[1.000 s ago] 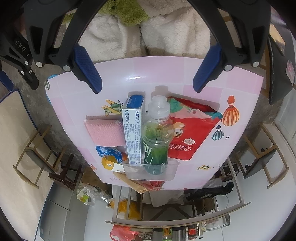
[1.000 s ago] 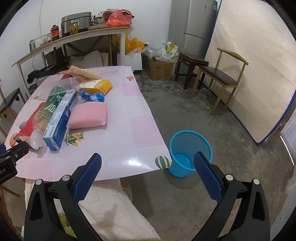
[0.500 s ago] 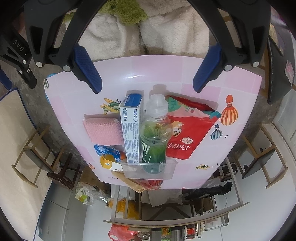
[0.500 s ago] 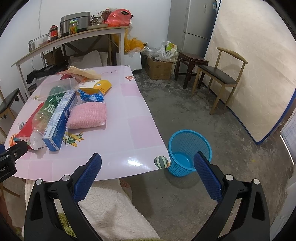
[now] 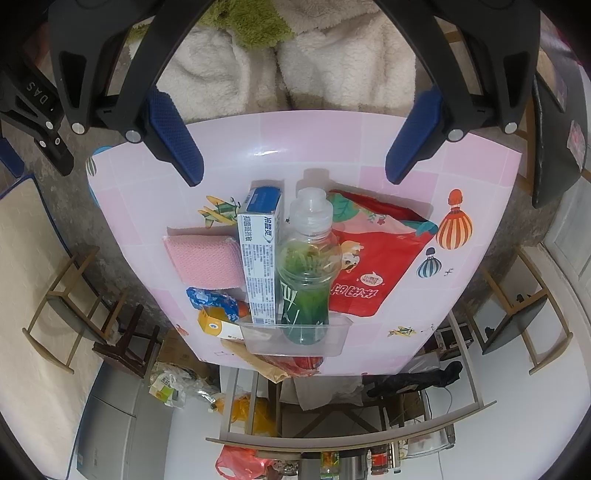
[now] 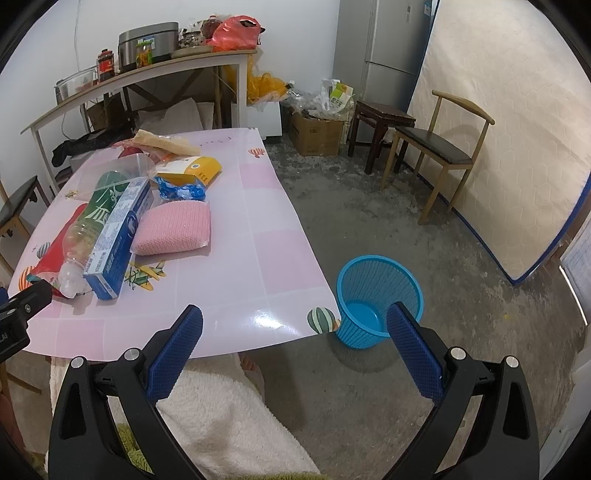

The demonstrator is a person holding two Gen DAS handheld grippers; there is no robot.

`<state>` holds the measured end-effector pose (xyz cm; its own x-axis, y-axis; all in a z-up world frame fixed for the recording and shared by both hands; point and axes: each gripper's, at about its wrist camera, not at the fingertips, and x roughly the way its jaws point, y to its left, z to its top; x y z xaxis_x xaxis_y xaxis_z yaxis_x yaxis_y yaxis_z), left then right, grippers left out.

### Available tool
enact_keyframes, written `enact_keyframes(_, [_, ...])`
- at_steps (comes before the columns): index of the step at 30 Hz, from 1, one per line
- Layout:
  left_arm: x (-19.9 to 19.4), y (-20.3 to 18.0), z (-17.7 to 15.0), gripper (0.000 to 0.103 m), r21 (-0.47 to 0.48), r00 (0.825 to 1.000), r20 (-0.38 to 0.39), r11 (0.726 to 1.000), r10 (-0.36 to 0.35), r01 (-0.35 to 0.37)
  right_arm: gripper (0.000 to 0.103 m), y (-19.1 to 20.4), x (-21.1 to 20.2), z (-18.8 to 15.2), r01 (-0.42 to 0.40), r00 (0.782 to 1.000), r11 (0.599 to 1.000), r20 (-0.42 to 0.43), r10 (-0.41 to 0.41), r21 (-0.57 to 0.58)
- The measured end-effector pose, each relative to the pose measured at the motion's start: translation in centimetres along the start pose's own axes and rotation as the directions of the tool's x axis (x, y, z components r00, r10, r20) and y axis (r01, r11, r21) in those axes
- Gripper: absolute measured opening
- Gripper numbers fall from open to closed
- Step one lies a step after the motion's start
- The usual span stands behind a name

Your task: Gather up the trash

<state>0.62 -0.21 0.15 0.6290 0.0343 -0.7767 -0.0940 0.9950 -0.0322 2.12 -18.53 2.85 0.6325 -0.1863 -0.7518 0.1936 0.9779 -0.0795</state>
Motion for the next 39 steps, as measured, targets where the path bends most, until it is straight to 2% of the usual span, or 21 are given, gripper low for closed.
enact_keyframes(39, [-0.11, 0.06, -0.2, 0.095, 0.006, 1.0, -0.001, 1.0, 0.002, -0.002, 0.097, -0.77, 0.45, -0.45, 0.014, 1.0, 1.0, -0.015, -0.014, 0.011])
